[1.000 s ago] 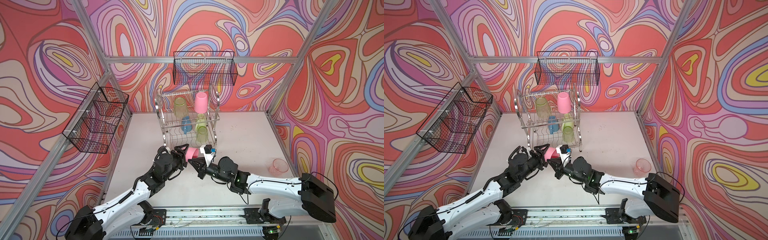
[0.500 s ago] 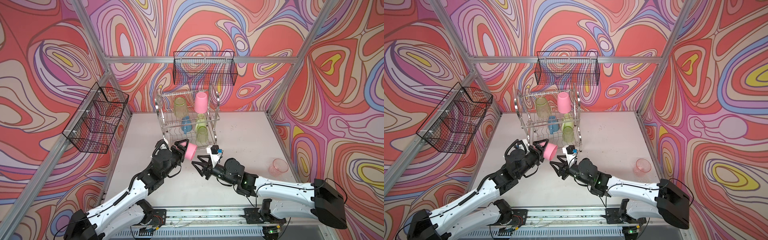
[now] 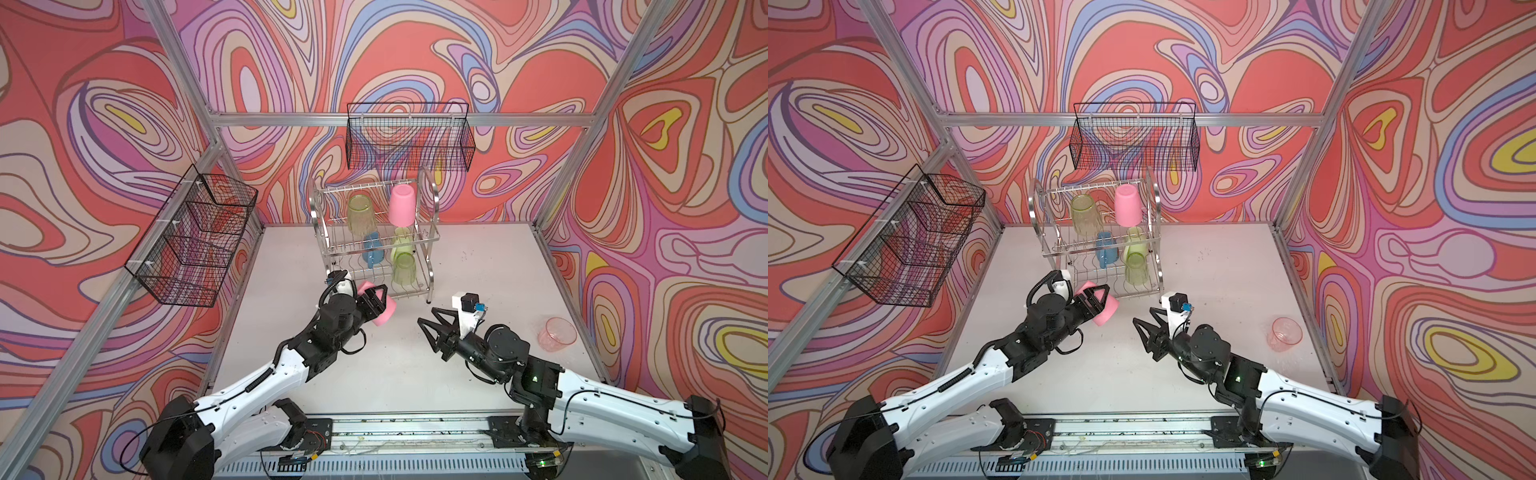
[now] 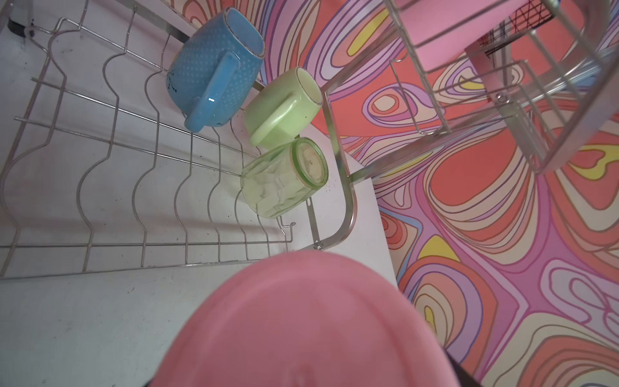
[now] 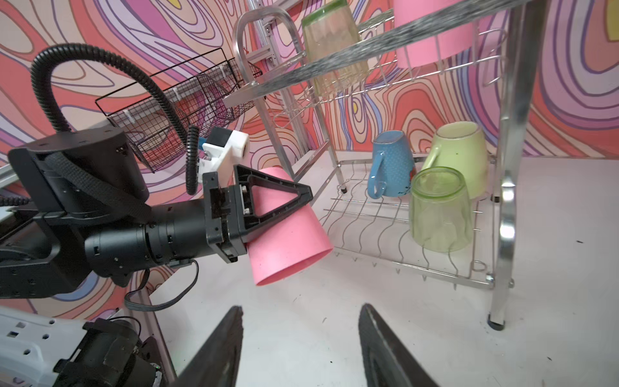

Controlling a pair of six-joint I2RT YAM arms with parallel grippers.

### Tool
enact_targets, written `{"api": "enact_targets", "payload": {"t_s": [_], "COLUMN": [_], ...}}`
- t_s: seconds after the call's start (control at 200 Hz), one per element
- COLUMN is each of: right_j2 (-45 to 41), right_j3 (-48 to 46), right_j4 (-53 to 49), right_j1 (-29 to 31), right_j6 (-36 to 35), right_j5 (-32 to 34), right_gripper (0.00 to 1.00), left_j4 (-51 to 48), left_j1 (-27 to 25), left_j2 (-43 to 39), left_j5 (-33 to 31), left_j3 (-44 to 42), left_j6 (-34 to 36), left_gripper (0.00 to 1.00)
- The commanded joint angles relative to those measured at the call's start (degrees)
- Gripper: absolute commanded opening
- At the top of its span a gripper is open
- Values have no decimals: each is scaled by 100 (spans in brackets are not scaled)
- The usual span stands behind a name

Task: Load the cups into the dish rack
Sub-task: 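Open the right gripper and withdraw it while left gripper holds the pink cup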

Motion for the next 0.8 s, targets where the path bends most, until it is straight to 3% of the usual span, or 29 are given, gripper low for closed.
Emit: {"api": "enact_targets", "payload": {"t_s": [0.0,0.401,0.796], "right_j2": [-266,-599,-749], "right_j3": [-83,-232,-503], "right_j4": [-436,-471,-222], "right_j1": [-13,-13,-13], "right_j6": [-231,-567,-813], "right_j5": [470,1021,1309], "right_gripper": [57,56,56], "left_j4": [400,213,712], "left_j1": [-11,-11,-56], "left_j2": [141,149,502], "left_j5": [187,-29,-457], "left_j3": [191,366,248], "left_j6": [1260,3176,3860], "left_gripper": [61,62,62]}}
